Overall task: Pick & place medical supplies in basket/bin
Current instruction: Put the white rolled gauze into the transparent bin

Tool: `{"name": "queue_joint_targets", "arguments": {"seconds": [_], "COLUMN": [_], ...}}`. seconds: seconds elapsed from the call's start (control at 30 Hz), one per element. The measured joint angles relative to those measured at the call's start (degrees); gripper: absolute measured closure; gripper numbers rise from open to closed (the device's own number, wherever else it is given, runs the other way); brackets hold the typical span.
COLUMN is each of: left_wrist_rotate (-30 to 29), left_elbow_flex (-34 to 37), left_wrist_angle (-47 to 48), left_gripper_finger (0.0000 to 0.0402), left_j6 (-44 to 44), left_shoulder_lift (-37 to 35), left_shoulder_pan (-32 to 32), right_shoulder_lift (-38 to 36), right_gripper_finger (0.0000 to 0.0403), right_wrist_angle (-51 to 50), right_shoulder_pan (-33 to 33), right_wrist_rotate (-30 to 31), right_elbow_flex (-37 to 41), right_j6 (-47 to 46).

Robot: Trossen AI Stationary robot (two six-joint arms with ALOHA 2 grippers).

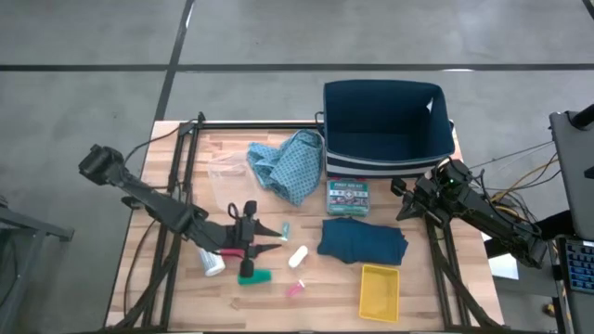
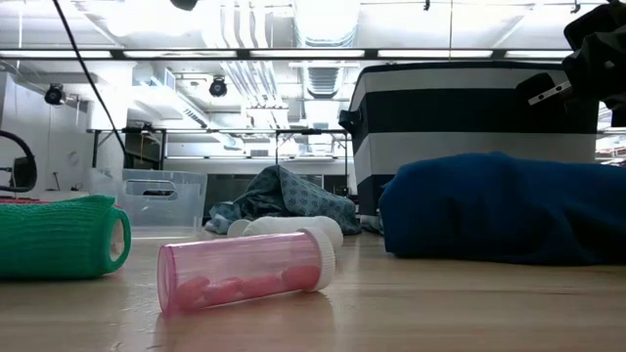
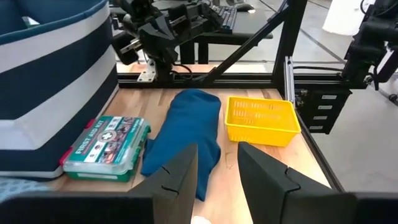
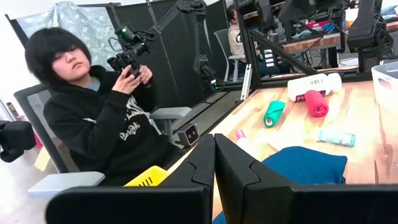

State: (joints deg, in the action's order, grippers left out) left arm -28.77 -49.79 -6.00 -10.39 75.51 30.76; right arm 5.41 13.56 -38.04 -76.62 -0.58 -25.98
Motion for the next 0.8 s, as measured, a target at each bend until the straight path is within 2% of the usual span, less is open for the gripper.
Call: {"name": "queue_joint_targets", "arguments": {"seconds": [0.47,0.8], "left_wrist_rotate": [0.22,0.24], "left_elbow_flex": [-9.2,-11.07], "left_wrist_angle": [-0.05,-0.97], "left_gripper_finger": [0.0284,0.0284], "left_j6": [-2.07,-6.31], "left_shoulder_lift": [12.7,17.81], "left_shoulder_pan": [0.33,0.27], "right_shoulder_lift": [-0.01,-0.02], "right_gripper_finger": [0.0394,0.0394], "right_wrist_angle": [0.0,0.01], "right_shoulder_pan": [-0.01,0.0], "right_wrist_rotate": [0.02,0.04], "right_elbow_flex": [0.0,0.0], "right_j6": [0.0,0.0]}}
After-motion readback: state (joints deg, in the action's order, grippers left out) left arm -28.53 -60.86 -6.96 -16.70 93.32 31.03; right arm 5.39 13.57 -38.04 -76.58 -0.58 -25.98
